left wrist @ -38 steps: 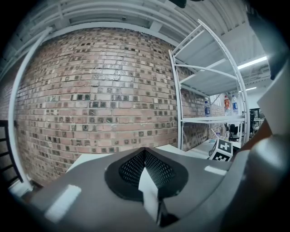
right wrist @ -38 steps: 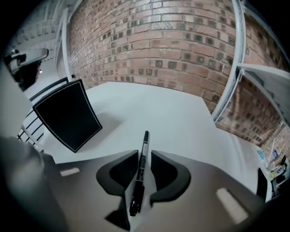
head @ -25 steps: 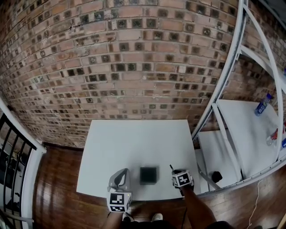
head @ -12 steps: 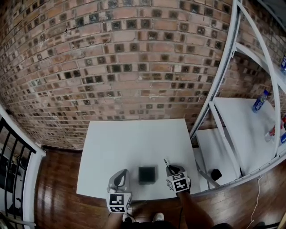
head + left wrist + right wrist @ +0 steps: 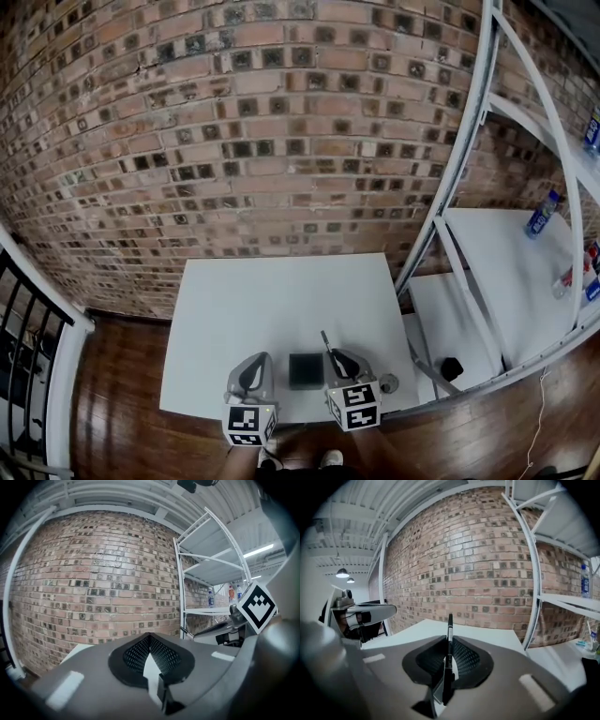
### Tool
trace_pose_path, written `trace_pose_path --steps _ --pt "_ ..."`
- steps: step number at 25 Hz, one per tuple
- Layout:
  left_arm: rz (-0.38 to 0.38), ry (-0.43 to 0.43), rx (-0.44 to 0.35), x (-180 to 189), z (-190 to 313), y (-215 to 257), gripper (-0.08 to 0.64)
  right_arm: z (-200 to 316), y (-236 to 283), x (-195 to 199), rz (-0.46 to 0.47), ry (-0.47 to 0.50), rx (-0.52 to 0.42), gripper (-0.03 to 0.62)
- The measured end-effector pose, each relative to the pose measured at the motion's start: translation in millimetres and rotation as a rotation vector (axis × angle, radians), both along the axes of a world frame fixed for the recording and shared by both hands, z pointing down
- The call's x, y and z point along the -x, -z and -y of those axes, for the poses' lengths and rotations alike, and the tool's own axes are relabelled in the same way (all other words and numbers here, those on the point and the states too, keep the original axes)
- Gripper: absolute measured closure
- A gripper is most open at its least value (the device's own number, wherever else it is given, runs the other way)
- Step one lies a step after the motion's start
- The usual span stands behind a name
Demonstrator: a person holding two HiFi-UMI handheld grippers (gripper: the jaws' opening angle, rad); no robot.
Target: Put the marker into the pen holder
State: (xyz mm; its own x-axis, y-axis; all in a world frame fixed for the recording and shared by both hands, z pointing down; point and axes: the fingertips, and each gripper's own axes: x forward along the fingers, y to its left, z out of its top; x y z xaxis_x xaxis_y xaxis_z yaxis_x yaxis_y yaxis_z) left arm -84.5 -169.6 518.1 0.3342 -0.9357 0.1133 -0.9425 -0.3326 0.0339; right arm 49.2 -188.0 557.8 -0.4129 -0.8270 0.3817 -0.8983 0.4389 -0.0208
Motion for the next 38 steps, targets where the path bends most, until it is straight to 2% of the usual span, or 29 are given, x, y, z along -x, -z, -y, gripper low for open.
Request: trace_pose_path --steps 7,12,32,38 --pt "-0.01 -0.002 -0.016 -1.6 0.6 10.2 0.546 -9.8 42.4 8.7 0.069 -0.077 -0.215 0.549" --pt "-0.009 -0.007 -0.031 1.0 0.6 17.5 0.546 -9.1 57.2 14.2 0.106 -0.099 -0.288 0.549" --pt "0.051 -0.02 -0.063 15.3 11.7 21.0 0.546 4.6 52.0 40.5 0.061 -0.071 -0.286 0.549" --pt "0.013 -0.023 -0.086 16.3 14.2 24.0 0.546 10.3 48.5 43.5 0.067 -0.075 -0.287 0.549"
